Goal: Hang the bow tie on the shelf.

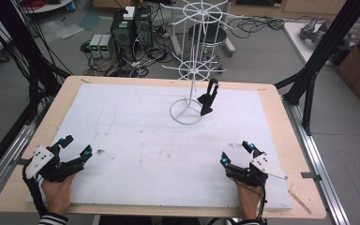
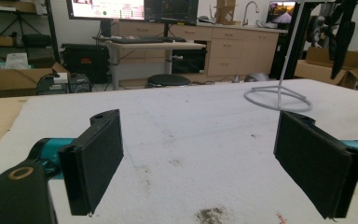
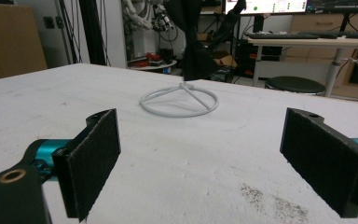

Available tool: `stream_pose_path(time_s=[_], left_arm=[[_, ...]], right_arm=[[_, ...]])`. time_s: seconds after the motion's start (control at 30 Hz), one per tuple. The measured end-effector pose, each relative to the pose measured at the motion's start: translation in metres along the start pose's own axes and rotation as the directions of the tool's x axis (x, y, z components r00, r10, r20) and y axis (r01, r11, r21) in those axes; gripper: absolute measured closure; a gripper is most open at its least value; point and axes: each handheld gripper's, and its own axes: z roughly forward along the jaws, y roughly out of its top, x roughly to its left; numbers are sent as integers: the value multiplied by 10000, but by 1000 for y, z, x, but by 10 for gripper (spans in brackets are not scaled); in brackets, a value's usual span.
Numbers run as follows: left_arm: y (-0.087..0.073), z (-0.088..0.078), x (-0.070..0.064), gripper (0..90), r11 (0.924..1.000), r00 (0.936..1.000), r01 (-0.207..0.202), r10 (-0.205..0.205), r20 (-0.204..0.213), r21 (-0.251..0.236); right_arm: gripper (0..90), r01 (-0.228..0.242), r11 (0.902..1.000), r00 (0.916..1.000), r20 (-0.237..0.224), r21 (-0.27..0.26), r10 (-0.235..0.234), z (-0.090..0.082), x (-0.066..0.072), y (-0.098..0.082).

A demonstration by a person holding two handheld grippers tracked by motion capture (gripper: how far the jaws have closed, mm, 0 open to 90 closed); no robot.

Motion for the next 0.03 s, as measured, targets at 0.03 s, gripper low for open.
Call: stream_pose_path(time_s=[0.03], left_arm=[[0, 0, 0, 159, 10000, 10000, 51, -51, -13, 4]], right_arm=[[111, -7, 10000, 10000, -8, 11, 7, 0, 0, 0]])
